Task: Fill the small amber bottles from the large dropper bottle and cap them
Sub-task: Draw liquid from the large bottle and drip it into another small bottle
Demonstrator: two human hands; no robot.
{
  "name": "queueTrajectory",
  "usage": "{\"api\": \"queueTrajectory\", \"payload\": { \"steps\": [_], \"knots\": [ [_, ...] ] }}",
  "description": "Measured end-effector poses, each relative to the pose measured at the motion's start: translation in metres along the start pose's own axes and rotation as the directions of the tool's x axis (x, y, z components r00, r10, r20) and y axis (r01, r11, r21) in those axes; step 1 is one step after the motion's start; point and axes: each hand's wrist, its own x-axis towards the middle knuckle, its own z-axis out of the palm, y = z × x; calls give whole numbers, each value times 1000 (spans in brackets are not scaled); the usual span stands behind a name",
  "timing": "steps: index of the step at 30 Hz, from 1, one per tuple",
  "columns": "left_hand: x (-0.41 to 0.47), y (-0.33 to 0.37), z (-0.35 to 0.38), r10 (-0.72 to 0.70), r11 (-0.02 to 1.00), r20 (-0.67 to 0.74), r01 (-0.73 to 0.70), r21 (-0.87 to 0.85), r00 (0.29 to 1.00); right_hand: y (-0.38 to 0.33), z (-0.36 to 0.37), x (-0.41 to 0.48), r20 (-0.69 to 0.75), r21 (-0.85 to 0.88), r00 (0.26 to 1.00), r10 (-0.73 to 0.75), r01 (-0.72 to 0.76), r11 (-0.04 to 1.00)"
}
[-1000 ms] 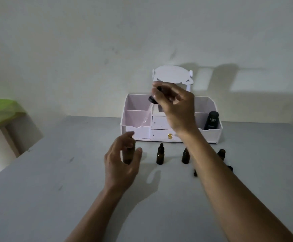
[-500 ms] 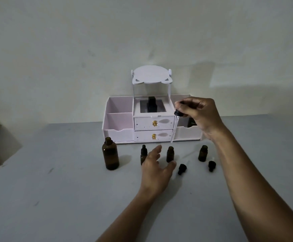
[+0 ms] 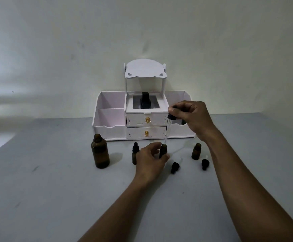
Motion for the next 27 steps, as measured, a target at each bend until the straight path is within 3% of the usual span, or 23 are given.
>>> {"api": "queueTrajectory", "payload": {
  "steps": [6, 15, 27],
  "knots": [
    [0, 0, -1, 22, 999, 2, -22, 23, 1000, 9, 5, 0, 28, -16, 1000, 15, -14, 1000],
    [0, 0, 1, 25, 999, 3, -25, 40, 1000, 16, 6, 0, 11, -174, 997, -74, 75, 982],
    [-5, -3, -1, 22, 1000, 12, -22, 19, 1000, 2, 3, -4, 27, -79, 998, -49, 51, 996]
  ]
}}
